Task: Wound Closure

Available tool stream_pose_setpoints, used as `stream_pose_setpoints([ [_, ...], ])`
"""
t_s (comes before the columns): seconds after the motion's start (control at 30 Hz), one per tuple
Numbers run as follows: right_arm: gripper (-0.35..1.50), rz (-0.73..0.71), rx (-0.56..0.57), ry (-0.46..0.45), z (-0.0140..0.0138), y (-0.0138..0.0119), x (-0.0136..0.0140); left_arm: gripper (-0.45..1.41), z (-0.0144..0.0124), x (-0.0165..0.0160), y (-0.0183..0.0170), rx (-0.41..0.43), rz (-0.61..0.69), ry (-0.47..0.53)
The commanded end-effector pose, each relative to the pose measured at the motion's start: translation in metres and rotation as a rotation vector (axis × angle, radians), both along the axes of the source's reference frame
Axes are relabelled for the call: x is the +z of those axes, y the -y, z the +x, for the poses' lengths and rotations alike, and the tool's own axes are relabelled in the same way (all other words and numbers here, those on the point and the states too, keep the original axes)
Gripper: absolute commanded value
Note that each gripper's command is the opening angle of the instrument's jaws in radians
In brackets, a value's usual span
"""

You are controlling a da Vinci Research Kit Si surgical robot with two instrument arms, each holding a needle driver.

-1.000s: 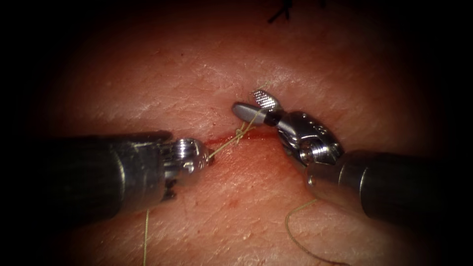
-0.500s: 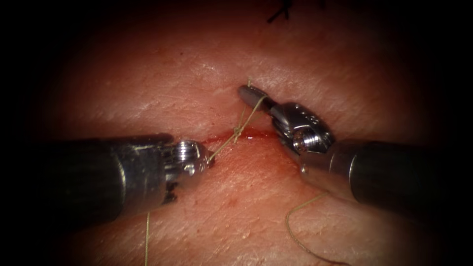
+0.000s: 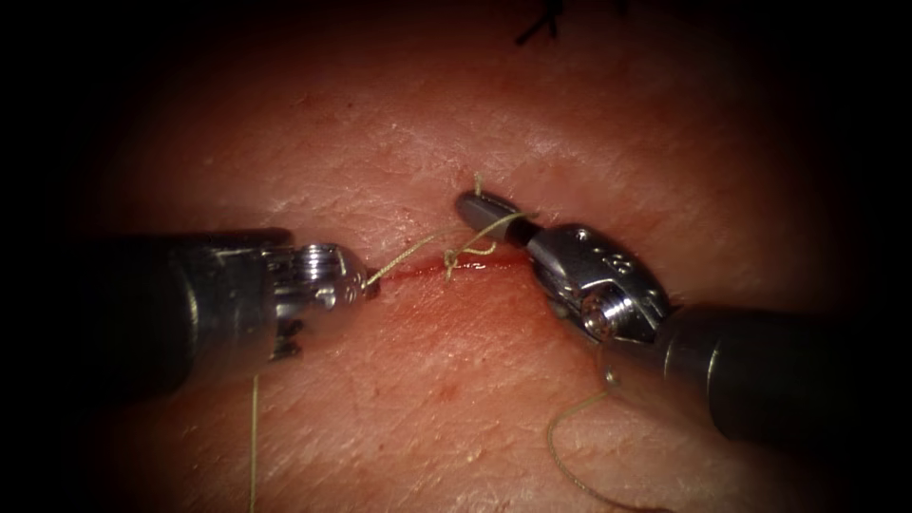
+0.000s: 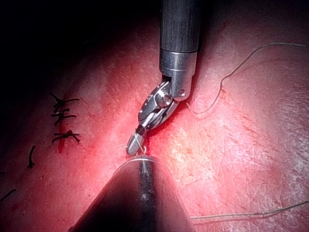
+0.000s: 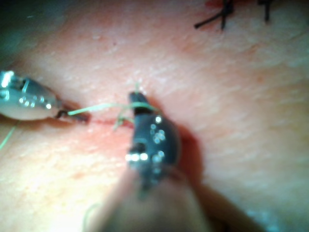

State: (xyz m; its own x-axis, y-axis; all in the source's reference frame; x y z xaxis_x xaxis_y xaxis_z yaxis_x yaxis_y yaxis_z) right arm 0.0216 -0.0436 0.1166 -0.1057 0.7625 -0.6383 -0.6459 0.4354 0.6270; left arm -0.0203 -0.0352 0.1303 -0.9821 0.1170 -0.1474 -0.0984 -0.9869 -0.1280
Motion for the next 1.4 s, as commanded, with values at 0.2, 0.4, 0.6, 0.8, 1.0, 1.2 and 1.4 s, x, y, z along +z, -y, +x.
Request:
stream_pose_setpoints([
  [0.2,-0.35,-0.028,-0.019,-0.013,0.0013,0.002,-0.0022,-0.45,0.0003,0.0015,-0.0028,-0.011,0.0,-0.012],
  [0.4,-0.35,-0.036,-0.032,-0.022,0.0016,0.0038,-0.0025,-0.45,0.0007,0.0024,-0.0052,-0.013,0.004,-0.014],
  [0.6,-0.35,-0.039,-0.046,-0.025,0.0017,0.005,-0.0025,-0.45,0.0014,0.0025,-0.0092,-0.016,-0.001,-0.036],
  [0.8,-0.35,-0.038,-0.06,-0.029,0.0017,0.0055,-0.0026,-0.45,0.002,0.0026,-0.0131,-0.019,-0.002,-0.054],
  [1.0,-0.35,-0.034,-0.094,-0.026,0.0017,0.0066,-0.0019,-0.45,0.002,0.0028,-0.0157,-0.029,-0.004,-0.057],
  [1.2,-0.35,-0.026,-0.153,-0.037,0.002,0.0084,-0.0017,-0.45,0.002,0.0037,-0.0176,-0.032,-0.005,-0.061],
  [1.4,-0.35,-0.018,-0.19,-0.051,0.0021,0.0091,-0.0023,-0.45,0.0018,0.0048,-0.0196,-0.038,-0.005,-0.064],
])
